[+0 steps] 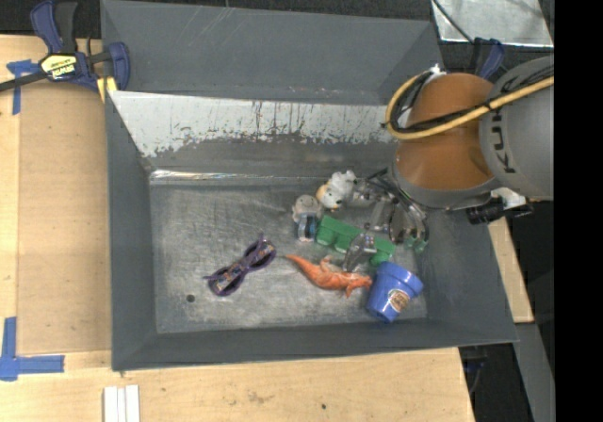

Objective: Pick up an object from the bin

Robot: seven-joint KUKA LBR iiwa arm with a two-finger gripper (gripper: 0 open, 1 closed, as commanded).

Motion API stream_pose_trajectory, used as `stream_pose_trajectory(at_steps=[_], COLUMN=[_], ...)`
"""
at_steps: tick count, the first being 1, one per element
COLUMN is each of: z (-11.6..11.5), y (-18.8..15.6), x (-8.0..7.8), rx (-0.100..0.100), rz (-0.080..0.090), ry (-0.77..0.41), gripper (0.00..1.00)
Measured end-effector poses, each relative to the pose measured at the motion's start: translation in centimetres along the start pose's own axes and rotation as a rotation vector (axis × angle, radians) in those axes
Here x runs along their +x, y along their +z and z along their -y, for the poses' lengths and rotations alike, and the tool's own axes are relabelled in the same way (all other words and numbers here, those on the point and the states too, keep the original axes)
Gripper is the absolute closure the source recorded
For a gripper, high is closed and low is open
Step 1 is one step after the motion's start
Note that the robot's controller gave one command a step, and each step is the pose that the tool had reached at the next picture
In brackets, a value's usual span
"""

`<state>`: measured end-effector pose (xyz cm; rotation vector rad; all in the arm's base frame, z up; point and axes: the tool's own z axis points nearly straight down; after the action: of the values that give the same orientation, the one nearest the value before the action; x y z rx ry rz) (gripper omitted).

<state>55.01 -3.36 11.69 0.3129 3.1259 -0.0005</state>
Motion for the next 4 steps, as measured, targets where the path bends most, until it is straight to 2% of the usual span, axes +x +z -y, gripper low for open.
stream_pose_trajectory(at_steps=[1, 2, 3, 4], z=[0.8, 1.5, 2.2, 2.2], y=[-1.3, 1.4, 3.9, 3.9], x=[-0.5, -2.0, -4.7, -4.7], rx=[-0.001, -0.001, -0.003, -0.003], rz=[0.004, 0.004, 0.008, 0.008], ry=[-0.110, 0.184, -0.078, -0.078], gripper=[0.00, 0.00, 1.00, 1.00])
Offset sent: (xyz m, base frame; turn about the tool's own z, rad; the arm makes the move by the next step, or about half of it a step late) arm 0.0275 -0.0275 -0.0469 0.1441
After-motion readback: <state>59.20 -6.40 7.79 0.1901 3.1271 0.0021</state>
